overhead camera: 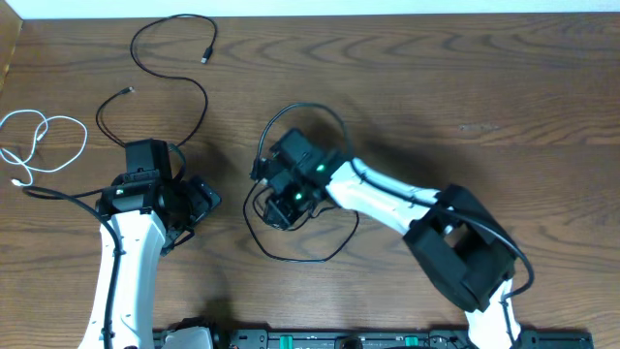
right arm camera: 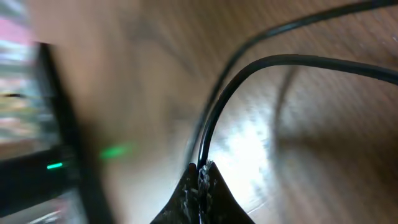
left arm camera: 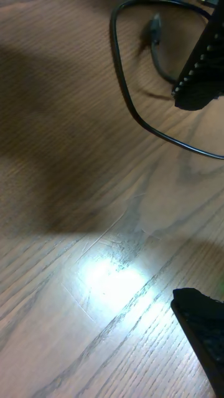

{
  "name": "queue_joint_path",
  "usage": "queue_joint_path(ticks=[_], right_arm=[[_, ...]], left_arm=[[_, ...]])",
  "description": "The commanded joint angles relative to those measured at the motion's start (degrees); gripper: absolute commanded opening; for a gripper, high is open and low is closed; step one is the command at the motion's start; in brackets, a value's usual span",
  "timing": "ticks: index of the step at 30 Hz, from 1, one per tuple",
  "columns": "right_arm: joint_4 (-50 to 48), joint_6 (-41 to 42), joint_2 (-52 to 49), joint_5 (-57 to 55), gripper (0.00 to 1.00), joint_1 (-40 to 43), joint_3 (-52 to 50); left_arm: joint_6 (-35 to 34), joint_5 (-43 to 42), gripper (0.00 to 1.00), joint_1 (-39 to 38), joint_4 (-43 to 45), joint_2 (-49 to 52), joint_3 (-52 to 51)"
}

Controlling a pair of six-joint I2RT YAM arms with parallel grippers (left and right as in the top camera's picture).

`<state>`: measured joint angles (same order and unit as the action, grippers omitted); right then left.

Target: Untangle cables

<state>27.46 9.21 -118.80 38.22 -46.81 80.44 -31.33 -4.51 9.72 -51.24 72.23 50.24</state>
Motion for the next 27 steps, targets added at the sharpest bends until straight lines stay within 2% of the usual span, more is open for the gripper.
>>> queue_joint_path(ticks=[1, 5, 16, 18, 22, 23, 24, 27], right_arm=[[0.85, 1.7, 3.48, 14.1, 0.01, 1.92, -0.2], [1.16, 1.68, 3.48, 20.52, 0.01, 2.54, -0.22], [1.62, 2.97, 3.48, 21.18, 0.01, 2.69, -0.22], [2.32, 2.97, 3.48, 17.73, 0.01, 2.84, -0.22], [9.14, 2.99, 3.48, 1.36, 0.01, 3.06, -0.22], [11.32, 2.97, 3.45, -1.92, 0.06, 3.04, -0.22], [14.05, 2.93, 3.45, -5.07, 0.27, 2.75, -0.22], [15.21, 2.71, 3.41, -5.51, 0.5, 1.62, -0.22]], left_arm=[[-0.26, 0.74, 0.96, 0.24, -0.37, 0.39, 0.33], [-0.26, 0.72, 0.96, 0.24, -0.37, 0.39, 0.33], [-0.26, 0.72, 0.96, 0.24, -0.37, 0.39, 0.33], [-0.26, 0.74, 0.96, 0.24, -0.37, 0.39, 0.33], [-0.26, 0.74, 0.96, 0.24, -0.37, 0.39, 0.33], [-0.26, 0.74, 0.97, 0.24, -0.37, 0.39, 0.33], [-0.26, 0.74, 0.96, 0.24, -0.37, 0.39, 0.33], [-0.26, 0.74, 0.96, 0.24, -0.37, 0.39, 0.33]])
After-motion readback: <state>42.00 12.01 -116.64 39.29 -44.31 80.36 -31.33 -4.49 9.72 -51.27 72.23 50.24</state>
